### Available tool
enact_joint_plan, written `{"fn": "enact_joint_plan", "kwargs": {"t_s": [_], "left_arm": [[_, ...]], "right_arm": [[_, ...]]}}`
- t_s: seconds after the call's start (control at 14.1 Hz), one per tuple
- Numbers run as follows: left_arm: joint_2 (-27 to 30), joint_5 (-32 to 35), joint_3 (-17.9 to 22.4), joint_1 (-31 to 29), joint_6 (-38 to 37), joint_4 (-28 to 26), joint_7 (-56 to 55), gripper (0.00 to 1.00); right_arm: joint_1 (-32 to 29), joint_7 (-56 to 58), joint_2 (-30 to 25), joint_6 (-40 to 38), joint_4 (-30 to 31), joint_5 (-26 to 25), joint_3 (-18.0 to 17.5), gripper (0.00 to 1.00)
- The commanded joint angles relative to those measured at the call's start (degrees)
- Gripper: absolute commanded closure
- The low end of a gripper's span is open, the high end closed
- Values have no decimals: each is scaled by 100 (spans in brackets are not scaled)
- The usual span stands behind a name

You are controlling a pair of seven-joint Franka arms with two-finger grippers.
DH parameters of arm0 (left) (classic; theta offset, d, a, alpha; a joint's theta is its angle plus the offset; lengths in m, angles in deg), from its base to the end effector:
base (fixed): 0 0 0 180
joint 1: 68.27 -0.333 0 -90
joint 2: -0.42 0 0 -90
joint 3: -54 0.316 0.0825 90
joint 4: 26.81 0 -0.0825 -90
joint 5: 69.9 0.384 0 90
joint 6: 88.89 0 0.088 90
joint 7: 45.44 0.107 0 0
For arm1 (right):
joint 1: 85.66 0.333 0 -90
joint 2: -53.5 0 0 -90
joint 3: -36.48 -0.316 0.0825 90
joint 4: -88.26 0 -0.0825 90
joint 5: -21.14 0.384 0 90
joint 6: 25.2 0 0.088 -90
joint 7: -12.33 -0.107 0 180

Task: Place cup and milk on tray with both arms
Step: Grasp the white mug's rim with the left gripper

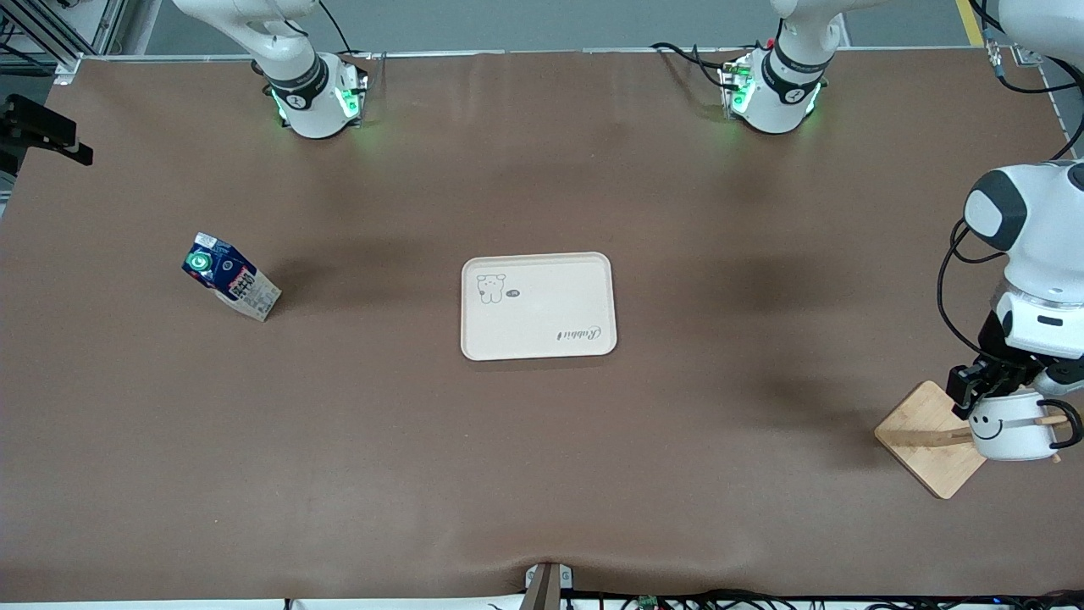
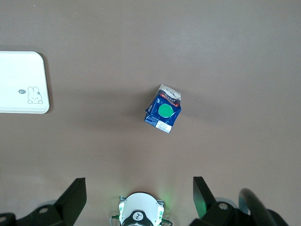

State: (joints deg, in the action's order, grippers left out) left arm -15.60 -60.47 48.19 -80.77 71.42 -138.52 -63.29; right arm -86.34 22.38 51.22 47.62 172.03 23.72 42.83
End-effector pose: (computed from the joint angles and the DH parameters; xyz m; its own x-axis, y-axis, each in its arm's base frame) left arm 0.6479 0.0728 0.4020 0.7981 0.2687 0.5393 0.2778 -0.9583 0.0664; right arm 0.5051 -0.0579 0.6714 0.9879 0.0677 -0.1398 0.0577 -0.9956 -0.0745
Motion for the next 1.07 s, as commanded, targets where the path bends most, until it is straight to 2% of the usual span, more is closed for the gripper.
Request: {"fn": "enact_joint_plan", "kwargs": {"t_s": [0.0,0.14,0.43,1.0], "left_arm": [[-129,138,-34,10,53,184,0,83],[-138,181,-34,81,10,272,61,98],[-112,323,-52,142,-69,334,115,100],[64,314,-78,871,-2510,1458,53,100]], "right_arm": [[-134,-47,52,13,7,-56,-72,0],[-126,-47,52,22,-10,-48,-72,0],[-126,-47,79,22,-19,-48,-72,0],[-134,-29,246,-13,-81,-30,-81,0]]}}
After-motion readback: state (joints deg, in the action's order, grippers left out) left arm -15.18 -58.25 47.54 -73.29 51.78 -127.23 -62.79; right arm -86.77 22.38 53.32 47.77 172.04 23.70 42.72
